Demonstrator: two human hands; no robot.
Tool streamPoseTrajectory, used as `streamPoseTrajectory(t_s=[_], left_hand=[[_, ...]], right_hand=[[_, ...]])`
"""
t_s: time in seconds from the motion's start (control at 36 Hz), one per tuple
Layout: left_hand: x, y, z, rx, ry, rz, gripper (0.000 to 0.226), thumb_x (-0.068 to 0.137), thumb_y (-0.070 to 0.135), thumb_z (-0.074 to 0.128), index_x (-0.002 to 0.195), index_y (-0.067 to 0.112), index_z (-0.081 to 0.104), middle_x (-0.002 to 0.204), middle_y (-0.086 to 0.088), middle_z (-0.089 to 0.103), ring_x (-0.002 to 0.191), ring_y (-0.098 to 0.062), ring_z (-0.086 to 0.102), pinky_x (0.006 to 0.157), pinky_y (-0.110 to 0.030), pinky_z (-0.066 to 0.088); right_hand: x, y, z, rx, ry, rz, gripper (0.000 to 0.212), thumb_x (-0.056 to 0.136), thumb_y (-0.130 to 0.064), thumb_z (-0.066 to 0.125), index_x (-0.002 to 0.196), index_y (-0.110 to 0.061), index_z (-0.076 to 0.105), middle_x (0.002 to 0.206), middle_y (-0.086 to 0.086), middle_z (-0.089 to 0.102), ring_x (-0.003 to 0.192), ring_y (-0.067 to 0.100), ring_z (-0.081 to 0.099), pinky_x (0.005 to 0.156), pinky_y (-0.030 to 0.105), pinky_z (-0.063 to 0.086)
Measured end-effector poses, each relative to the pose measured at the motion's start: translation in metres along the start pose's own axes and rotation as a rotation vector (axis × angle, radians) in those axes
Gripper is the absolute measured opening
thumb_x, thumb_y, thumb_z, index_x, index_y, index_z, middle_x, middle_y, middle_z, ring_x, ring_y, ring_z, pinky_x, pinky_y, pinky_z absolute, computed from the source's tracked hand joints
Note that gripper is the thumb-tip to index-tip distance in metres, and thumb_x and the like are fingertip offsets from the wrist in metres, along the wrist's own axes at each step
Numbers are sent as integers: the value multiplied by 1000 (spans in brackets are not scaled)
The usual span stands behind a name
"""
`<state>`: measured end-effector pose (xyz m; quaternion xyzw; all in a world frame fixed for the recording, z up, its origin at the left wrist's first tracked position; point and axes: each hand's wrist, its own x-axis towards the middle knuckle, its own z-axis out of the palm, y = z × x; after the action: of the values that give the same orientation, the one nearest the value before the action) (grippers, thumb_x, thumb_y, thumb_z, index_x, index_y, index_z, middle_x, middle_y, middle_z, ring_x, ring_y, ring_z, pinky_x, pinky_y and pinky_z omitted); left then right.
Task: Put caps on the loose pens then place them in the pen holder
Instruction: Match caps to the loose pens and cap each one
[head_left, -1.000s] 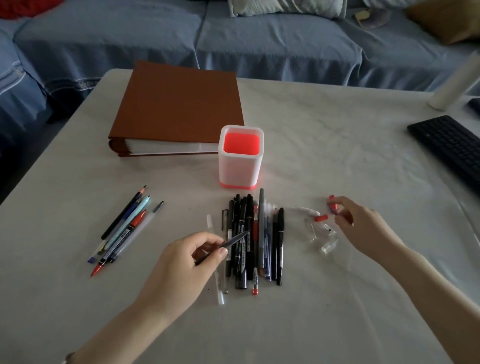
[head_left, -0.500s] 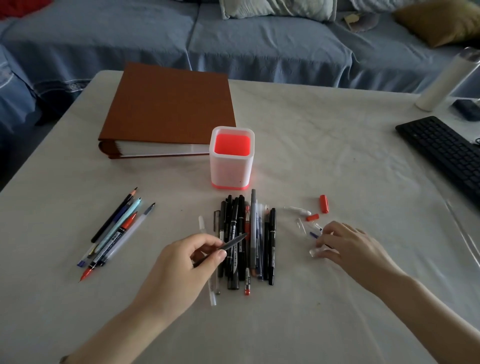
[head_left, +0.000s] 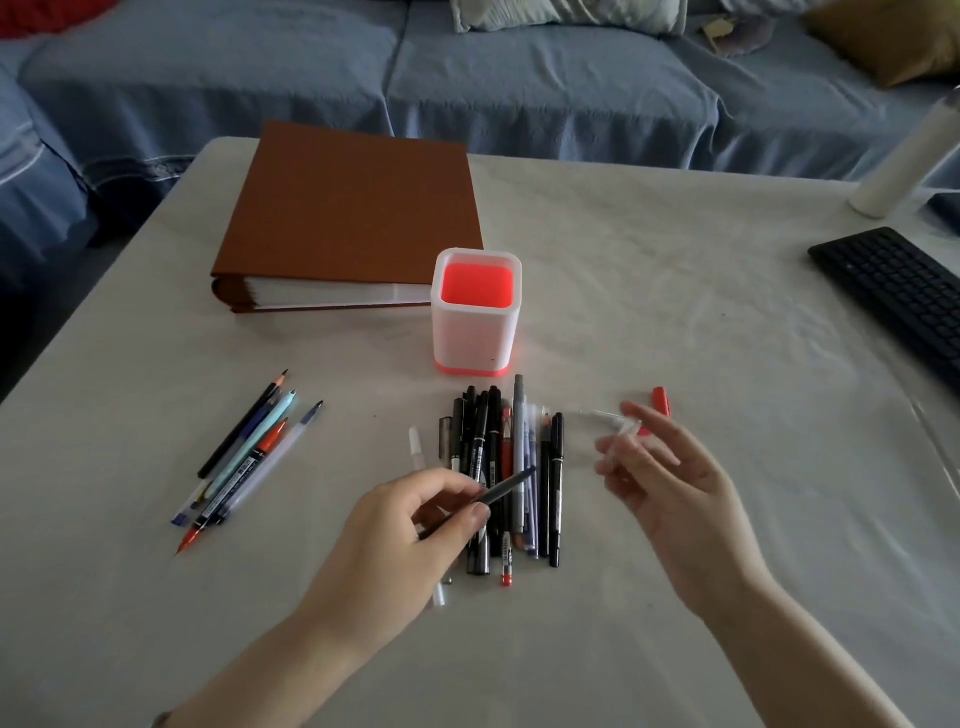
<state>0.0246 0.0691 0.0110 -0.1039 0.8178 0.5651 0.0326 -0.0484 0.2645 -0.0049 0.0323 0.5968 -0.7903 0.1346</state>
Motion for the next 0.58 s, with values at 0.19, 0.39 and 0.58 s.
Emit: streamPoseTrajectory(t_s=[0.19,0.39,0.58], left_hand=[[-2,3,-2,-36,-12,-1,13,80,14,65,80,27,68,66,13,65,54,-1,53,51,-9,40],[-3,2,-1,-34,-30,-4,14,81,13,65,80,27,69,62,12,64,50,-3,53,46,-11,40],[-3,6,1,-24,-26,37,14,80,13,66,80,26,70,56,12,61,48,-2,50,49,-8,37]], right_hand=[[-13,4,28,52,109,76,54,51,-42,77,98,-17,65,75,3,75,72,9,69,63,18,54],[-19,6,39,17,109,39,35,56,-42,74,83,-21,68,77,8,75,74,13,70,64,21,53],[-25,7,46,-60,10,28,17,64,-18,62,82,-16,62,70,0,74,65,6,67,62,13,51]])
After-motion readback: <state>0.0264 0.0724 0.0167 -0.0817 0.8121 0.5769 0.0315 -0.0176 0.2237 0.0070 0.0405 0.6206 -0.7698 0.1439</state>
